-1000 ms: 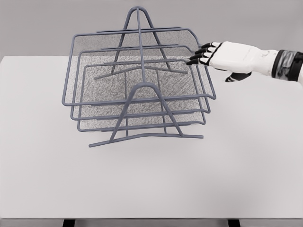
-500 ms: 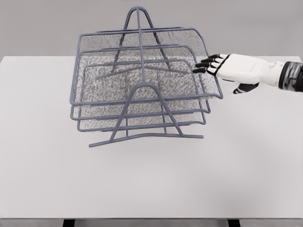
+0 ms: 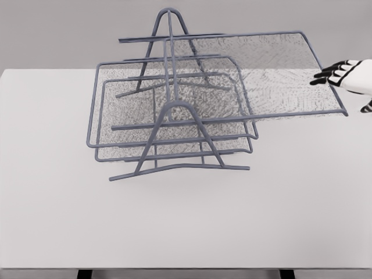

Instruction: Pull out the upper folder box with right arm

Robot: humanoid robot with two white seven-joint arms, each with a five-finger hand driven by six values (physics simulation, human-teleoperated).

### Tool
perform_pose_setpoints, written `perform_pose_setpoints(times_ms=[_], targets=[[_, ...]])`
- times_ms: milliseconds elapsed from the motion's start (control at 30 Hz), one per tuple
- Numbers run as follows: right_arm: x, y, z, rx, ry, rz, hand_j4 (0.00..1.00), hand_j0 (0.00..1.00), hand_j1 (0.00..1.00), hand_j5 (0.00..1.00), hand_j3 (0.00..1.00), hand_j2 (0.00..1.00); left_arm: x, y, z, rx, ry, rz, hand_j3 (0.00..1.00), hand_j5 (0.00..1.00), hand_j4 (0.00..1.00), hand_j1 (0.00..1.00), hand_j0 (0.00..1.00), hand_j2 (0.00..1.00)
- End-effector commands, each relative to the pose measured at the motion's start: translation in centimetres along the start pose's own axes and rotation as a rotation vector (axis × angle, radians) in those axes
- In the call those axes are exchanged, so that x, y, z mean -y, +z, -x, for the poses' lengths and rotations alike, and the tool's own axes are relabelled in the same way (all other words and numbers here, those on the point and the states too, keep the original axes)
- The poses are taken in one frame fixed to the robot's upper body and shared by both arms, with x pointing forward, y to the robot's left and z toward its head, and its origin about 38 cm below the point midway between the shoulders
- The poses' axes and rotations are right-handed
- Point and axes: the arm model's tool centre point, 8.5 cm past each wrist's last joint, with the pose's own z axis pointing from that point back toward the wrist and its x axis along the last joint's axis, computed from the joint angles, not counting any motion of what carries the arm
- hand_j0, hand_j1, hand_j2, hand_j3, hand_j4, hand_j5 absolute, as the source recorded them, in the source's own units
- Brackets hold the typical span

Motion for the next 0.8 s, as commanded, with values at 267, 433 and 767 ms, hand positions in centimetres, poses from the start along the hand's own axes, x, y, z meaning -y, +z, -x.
perform_pose_setpoints(times_ms=[267, 433, 767], targets=[[4.4, 4.8, 1.0, 0.015, -0.076, 0.167, 1.0, 1.0, 1.0, 1.0, 1.0, 1.0, 0.0, 0.0, 0.0, 0.0, 0.001, 0.0, 1.0, 1.0, 1.0, 1.0, 1.0, 1.0], [6.5, 3.6, -2.2, 0.157, -0.071, 0.219, 1.0, 1.0, 1.0, 1.0, 1.0, 1.0, 0.0, 0.0, 0.0, 0.0, 0.001, 0.0, 1.0, 1.0, 1.0, 1.0, 1.0, 1.0], [6.7, -4.9, -8.0, 0.395, -0.068, 0.17, 1.0, 1.0, 1.0, 1.0, 1.0, 1.0, 0.4, 0.0, -0.4, 0.007, 0.0, 0.006, 1.0, 1.0, 1.0, 1.0, 1.0, 1.0]])
